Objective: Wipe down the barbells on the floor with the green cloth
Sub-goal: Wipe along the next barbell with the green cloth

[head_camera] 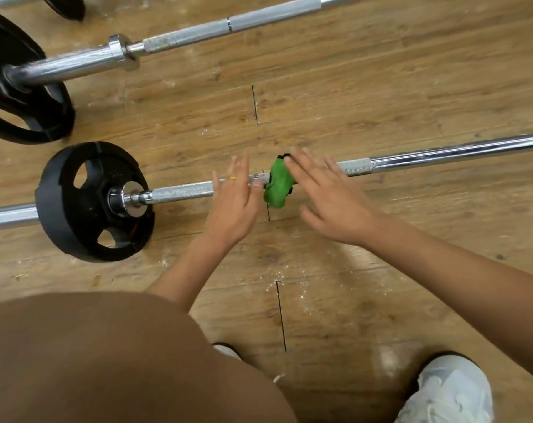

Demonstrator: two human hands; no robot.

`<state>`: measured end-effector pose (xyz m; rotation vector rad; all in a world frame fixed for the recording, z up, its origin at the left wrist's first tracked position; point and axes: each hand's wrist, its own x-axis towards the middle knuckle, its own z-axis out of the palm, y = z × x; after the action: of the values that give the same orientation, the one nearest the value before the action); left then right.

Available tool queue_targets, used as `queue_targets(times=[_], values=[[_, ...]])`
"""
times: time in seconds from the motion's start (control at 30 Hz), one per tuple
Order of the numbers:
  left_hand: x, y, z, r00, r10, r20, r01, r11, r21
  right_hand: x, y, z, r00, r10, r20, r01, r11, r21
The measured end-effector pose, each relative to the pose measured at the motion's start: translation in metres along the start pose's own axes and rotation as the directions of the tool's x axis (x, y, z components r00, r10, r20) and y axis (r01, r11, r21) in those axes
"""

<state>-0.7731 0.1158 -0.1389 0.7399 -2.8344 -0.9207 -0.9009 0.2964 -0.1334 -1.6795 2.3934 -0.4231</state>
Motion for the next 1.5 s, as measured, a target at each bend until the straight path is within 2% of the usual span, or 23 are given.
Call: queue_targets(times=[0.07,0.13,0.2,0.33,0.47,0.73,0.87,0.93,1.03,1.1,1.17,1.37,1.5], values=[[-0.005,-0.022,-0.010,0.998,-0.039,-0.052,0.045,0.992,0.122,0.007,-0.019,0.010,0.999,-0.035,0.024,0.036,0.999,-0.034],[-0.009,-0.037,-0.015,0.999,-0.006,-0.038,0.015,0.966,0.258,0.013,-0.029,0.017,0.999,0.002,0.034,0.000,0.998,-0.058],[-0.009,-0.043,-0.015,0.999,0.034,-0.022,-0.026,0.954,0.300,0.023,-0.033,0.018,0.999,0.049,-0.012,-0.050,0.997,-0.066],[-0.003,-0.043,-0.016,1.000,0.029,-0.012,-0.024,0.953,0.301,0.047,-0.040,0.020,0.990,0.142,-0.017,-0.143,0.982,-0.124],[0.004,-0.039,-0.019,1.000,0.013,0.006,-0.014,0.949,0.314,0.059,-0.033,0.018,0.990,0.144,-0.005,-0.142,0.964,-0.223],[0.014,-0.041,-0.021,1.000,0.010,0.000,-0.010,0.937,0.349,0.046,0.000,0.013,0.994,0.109,-0.030,-0.113,0.979,-0.169],[0.012,-0.038,-0.014,1.000,-0.004,-0.030,0.014,0.937,0.349,0.051,-0.007,0.013,0.998,0.064,0.013,-0.060,0.982,-0.181],[0.011,-0.038,-0.013,0.999,-0.004,-0.042,0.018,0.939,0.343,0.051,-0.013,0.010,0.997,0.081,0.009,-0.078,0.986,-0.148],[0.008,-0.039,-0.010,0.998,-0.003,-0.058,0.022,0.943,0.332,0.055,-0.016,0.006,0.990,0.125,-0.072,-0.129,0.990,-0.053],[0.005,-0.039,-0.009,0.998,-0.005,-0.059,0.023,0.946,0.323,0.060,-0.014,0.004,0.983,0.147,-0.108,-0.153,0.987,-0.052],[0.004,-0.039,-0.010,0.999,-0.004,-0.053,0.021,0.947,0.321,0.063,-0.011,0.004,0.983,0.163,-0.086,-0.170,0.983,-0.071],[0.001,-0.040,-0.011,0.999,0.000,-0.040,0.012,0.949,0.316,0.069,-0.006,0.016,0.990,0.132,-0.050,-0.135,0.989,-0.055],[0.000,-0.038,-0.011,0.999,-0.004,-0.040,0.016,0.950,0.311,0.070,-0.013,0.017,0.997,0.028,-0.070,-0.035,0.995,-0.094]])
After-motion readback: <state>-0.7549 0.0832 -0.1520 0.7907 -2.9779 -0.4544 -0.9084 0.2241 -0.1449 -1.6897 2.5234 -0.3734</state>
